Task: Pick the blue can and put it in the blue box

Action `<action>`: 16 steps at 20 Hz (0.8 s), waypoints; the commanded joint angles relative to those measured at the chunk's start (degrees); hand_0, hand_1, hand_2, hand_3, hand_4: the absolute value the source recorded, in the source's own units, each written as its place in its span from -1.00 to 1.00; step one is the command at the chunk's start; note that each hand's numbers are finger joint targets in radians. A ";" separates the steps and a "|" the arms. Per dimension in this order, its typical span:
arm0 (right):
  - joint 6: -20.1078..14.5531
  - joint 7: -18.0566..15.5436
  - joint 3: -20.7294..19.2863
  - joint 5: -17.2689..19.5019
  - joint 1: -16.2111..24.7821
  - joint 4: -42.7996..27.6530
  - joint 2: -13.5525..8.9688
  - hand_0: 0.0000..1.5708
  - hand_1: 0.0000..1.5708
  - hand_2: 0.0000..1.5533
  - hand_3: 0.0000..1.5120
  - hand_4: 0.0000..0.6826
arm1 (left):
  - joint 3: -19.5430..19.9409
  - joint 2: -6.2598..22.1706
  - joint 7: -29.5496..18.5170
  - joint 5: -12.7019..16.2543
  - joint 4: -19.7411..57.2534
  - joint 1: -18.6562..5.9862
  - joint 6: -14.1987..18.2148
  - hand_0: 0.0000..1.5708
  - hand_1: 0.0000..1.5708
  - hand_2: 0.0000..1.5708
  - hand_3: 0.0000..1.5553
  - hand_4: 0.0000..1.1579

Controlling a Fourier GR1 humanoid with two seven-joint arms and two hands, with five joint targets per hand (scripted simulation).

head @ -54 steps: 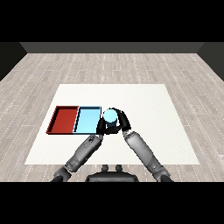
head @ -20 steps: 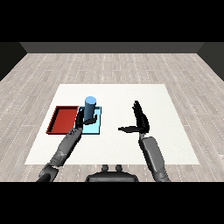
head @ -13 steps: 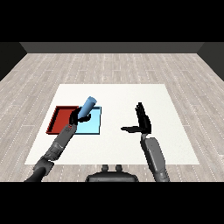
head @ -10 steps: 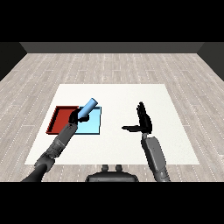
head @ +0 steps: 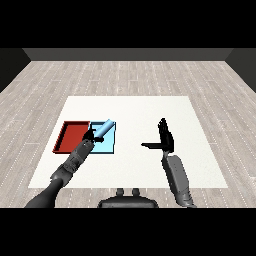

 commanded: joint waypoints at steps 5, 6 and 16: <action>1.74 0.63 -4.35 -2.46 -3.15 4.27 -2.82 -1.00 -1.00 -1.00 -1.00 -1.00 | 1.70 -2.98 -0.22 1.66 6.32 -0.23 -18.07 0.37 0.37 0.31 -0.20 0.44; 2.15 -1.91 -2.67 -2.34 0.06 1.62 -1.11 -1.00 -1.00 -1.00 -1.00 -1.00 | 1.47 -3.63 -0.08 1.33 6.78 -1.58 -20.03 -1.00 -1.00 -1.00 -1.00 0.35; 1.79 -2.06 -2.30 -0.79 -0.32 1.46 -1.94 -1.00 -1.00 -1.00 -1.00 -1.00 | 10.34 1.28 -14.25 6.93 -0.92 0.02 15.28 -1.00 -1.00 -1.00 -1.00 -1.00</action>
